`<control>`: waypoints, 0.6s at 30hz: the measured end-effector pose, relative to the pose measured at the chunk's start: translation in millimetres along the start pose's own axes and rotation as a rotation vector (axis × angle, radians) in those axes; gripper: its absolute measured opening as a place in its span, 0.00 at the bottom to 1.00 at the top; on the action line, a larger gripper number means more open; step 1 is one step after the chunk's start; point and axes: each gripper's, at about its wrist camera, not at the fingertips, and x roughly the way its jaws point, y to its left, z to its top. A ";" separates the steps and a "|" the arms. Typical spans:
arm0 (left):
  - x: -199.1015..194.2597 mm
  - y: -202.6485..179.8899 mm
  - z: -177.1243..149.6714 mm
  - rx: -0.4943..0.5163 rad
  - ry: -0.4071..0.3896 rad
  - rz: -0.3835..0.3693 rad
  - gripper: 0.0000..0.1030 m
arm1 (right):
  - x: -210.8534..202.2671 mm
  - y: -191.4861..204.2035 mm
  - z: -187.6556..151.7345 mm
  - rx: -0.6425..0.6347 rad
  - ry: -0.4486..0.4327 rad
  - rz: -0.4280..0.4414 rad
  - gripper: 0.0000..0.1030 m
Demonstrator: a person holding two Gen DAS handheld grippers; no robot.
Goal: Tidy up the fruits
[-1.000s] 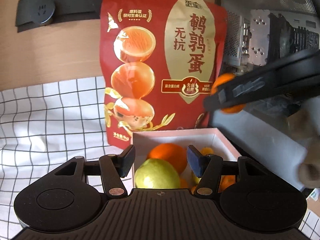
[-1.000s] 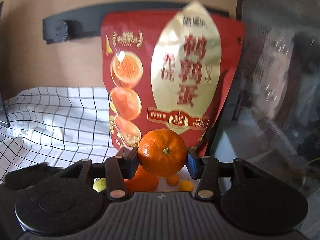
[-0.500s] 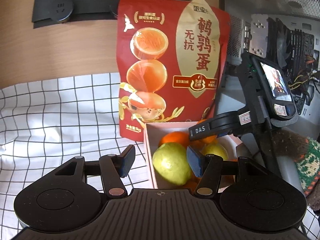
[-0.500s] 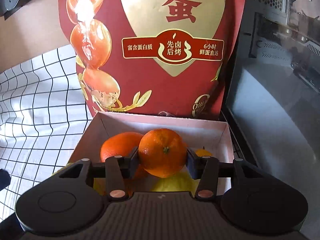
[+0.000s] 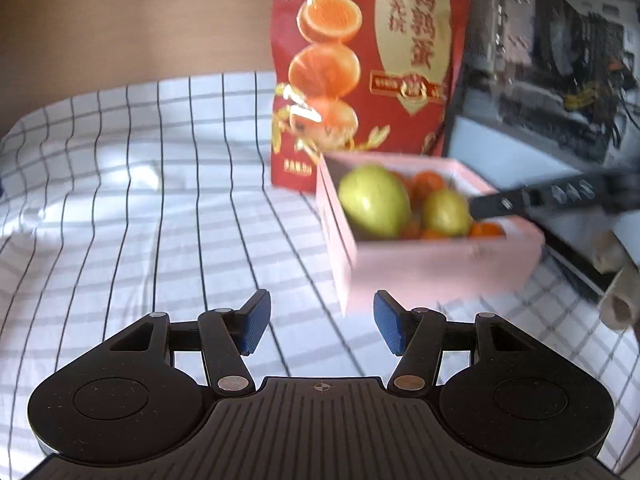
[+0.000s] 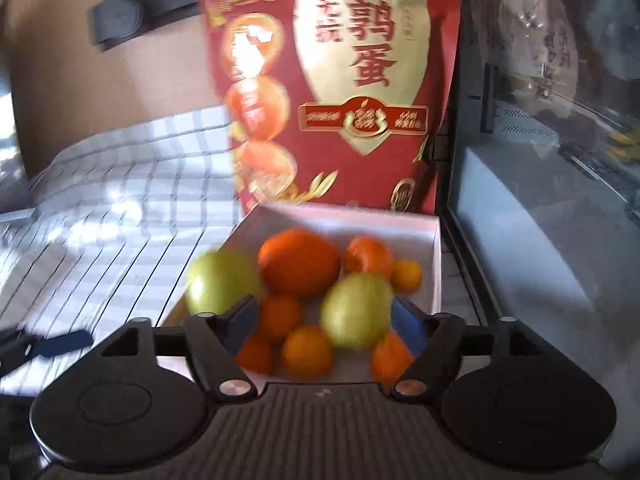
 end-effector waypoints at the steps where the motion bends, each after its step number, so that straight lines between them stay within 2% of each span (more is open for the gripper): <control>1: -2.0 -2.1 -7.0 0.008 0.003 0.008 0.60 | -7.8 3.2 -13.6 -0.014 0.005 0.009 0.74; 5: -0.4 -10.3 -27.0 0.023 0.022 0.065 0.60 | -15.2 8.5 -61.9 -0.020 0.073 0.027 0.74; 8: 11.2 -12.8 -35.5 0.013 0.075 0.073 0.61 | -3.5 10.3 -81.1 -0.027 0.126 0.023 0.74; 11: 16.5 -13.6 -38.5 0.002 0.069 0.077 0.64 | 8.4 13.3 -89.1 -0.056 0.140 0.000 0.75; 13: 19.7 -13.6 -36.7 -0.014 0.069 0.080 0.64 | 9.4 17.0 -90.9 -0.090 0.115 -0.023 0.77; 18: 29.8 -21.1 -31.5 -0.016 0.080 0.087 0.73 | 17.6 12.4 -91.1 -0.047 0.095 -0.051 0.88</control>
